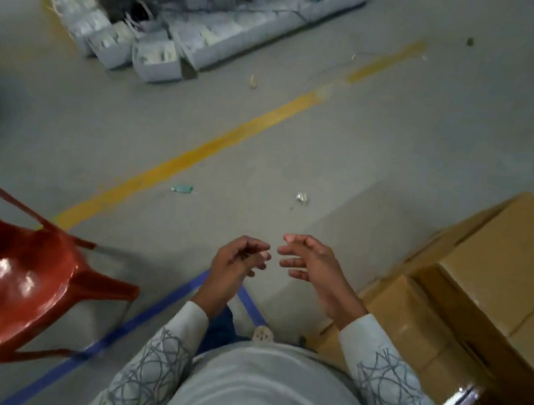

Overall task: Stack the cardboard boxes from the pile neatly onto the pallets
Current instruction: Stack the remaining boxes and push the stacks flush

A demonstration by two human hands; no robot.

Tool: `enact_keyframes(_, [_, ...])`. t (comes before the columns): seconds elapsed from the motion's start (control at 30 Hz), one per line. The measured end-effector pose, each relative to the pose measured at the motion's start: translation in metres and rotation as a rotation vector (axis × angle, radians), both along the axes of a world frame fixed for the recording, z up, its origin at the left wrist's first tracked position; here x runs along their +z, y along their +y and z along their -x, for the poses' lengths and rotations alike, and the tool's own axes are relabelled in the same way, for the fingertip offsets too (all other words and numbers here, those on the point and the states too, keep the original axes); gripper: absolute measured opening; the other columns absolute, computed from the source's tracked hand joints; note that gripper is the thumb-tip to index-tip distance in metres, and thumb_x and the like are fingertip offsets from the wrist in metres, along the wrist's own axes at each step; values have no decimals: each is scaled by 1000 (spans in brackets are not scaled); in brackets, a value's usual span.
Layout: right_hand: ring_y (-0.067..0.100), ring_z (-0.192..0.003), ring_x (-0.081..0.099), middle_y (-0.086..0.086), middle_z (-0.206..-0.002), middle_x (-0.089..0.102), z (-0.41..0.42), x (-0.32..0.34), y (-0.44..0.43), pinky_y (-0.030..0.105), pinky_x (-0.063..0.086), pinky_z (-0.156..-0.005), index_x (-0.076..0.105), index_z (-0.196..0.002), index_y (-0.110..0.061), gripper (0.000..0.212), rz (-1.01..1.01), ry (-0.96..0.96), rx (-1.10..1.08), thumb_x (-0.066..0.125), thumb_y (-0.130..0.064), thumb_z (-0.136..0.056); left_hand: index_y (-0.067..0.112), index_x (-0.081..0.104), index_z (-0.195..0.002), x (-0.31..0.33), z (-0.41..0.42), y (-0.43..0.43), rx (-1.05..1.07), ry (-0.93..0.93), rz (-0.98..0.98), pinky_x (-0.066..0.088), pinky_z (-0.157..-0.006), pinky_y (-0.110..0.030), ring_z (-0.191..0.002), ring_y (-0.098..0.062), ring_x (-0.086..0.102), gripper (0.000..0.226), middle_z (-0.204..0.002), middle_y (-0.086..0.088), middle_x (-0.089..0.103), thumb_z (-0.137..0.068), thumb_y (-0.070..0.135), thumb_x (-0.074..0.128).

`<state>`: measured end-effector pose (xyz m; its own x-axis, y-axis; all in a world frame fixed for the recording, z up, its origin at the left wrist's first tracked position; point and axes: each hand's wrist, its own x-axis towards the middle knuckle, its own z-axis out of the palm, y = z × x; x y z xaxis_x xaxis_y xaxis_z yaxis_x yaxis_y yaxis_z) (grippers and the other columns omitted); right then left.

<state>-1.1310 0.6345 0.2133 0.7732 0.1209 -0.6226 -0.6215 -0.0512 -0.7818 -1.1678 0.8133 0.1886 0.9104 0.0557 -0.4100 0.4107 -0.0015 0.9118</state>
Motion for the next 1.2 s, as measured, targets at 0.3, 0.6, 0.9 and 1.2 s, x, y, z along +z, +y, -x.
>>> enact_keyframes(0.3, [19, -91, 72, 7, -110, 78, -181, -16, 37, 34, 54, -83, 69, -122, -17, 25, -119, 66, -327, 56, -26, -104, 11, 74, -101, -22, -234, 45, -332, -113, -84, 51, -72, -22, -81, -18, 71, 11, -90, -5, 77, -91, 15, 74])
enact_keyframes(0.6, [22, -97, 74, 2, -107, 79, -303, 27, 38, 33, 56, -86, 72, -120, -21, 24, -106, -1, -697, 60, -31, -102, 14, 74, -101, 23, -451, 4, -720, -123, -12, 52, -71, -27, -84, -24, 71, 12, -93, -7, 77, -95, 4, 69])
enact_keyframes(0.9, [23, -96, 69, 11, -116, 76, -411, 3, -64, 37, 55, -87, 69, -124, -15, 26, -159, 4, -928, 56, -27, -104, 8, 72, -104, 11, -583, -129, -857, -76, 52, 51, -71, -29, -82, -20, 70, 14, -97, -11, 77, -93, 1, 69])
enact_keyframes(1.2, [16, -90, 72, 2, -110, 78, -545, 33, -247, 32, 55, -83, 70, -121, -21, 24, -112, -114, -972, 55, -31, -105, 8, 72, -105, 31, -713, -294, -883, -63, 74, 49, -73, -34, -83, -22, 69, 16, -95, -9, 78, -93, -2, 66])
